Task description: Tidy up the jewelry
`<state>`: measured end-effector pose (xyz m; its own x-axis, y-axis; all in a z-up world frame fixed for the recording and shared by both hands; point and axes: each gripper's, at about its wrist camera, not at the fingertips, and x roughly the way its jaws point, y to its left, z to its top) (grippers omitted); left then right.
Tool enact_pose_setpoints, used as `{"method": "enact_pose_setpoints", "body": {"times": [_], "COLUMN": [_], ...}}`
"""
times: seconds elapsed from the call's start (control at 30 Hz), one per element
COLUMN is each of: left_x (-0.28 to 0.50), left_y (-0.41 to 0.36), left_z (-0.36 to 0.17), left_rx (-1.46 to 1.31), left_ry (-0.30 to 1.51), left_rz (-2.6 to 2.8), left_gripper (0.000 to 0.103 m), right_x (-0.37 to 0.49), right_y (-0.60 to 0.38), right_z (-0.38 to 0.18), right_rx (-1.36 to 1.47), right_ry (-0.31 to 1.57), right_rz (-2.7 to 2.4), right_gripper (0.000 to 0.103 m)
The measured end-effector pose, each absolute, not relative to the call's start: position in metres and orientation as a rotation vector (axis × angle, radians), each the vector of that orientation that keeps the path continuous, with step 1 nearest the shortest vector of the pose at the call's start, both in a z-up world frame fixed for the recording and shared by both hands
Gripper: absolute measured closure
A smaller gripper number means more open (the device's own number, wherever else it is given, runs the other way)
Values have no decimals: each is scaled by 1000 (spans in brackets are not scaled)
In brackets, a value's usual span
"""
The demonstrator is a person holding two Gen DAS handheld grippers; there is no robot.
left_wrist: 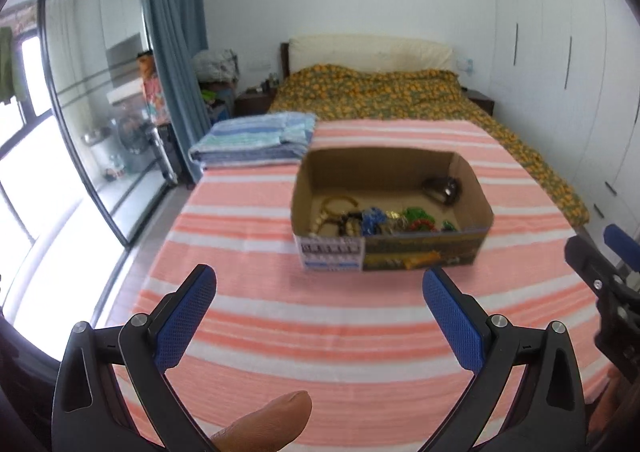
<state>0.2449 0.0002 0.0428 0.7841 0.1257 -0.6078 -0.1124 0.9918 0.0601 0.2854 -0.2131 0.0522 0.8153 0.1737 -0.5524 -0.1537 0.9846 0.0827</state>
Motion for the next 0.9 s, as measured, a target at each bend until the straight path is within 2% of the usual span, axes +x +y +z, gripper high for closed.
{"method": "enact_pose_setpoints", "body": {"times": [0.33, 0.9], "left_x": [307, 353], "left_y": [12, 13], "left_z": [41, 26], "left_rx": [28, -30], "left_ry": [623, 699], "left_rz": [111, 120], "left_gripper": [0, 0], "right_x": [362, 385], "right_y": [-190, -179], "right_z": [44, 39], "right_rx": [3, -39], "right_ry": [640, 675], "right_rz": [171, 214], "right_gripper": [18, 18]}}
